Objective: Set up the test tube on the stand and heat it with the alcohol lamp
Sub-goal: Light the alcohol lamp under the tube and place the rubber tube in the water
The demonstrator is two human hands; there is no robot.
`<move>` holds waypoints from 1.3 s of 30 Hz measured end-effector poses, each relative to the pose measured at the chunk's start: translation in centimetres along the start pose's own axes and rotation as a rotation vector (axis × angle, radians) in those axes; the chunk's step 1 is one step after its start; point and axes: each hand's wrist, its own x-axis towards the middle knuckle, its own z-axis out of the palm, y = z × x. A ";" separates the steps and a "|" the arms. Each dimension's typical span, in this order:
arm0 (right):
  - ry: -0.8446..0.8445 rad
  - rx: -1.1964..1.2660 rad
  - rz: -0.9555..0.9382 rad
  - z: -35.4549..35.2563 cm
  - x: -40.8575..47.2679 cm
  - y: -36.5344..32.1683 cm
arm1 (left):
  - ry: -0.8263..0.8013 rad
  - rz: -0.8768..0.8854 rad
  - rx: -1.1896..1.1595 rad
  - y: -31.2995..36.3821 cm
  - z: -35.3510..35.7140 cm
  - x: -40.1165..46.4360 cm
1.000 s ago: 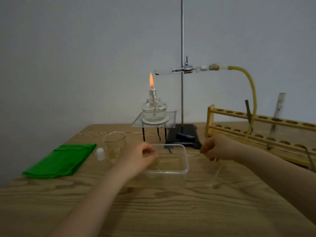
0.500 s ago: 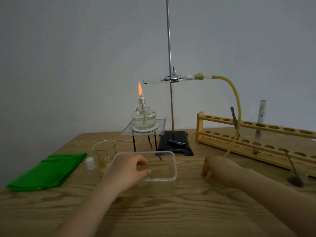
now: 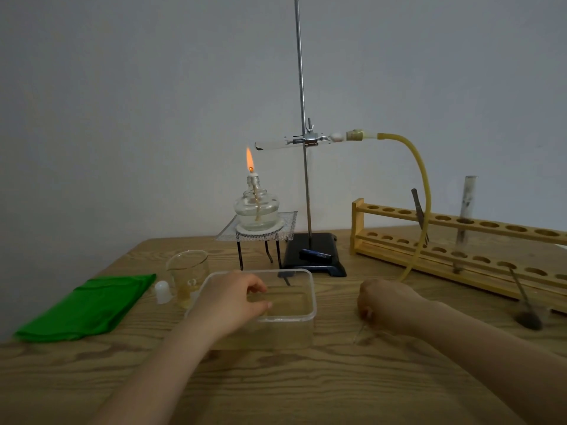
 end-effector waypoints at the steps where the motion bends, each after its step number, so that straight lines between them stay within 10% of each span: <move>1: -0.004 -0.013 -0.009 0.0 0.0 0.0 | -0.004 0.000 0.005 0.0 0.0 0.0; 39: 0.332 0.026 -0.098 -5.2 3.6 -4.9 | -0.068 -0.160 0.072 -0.3 -1.9 0.1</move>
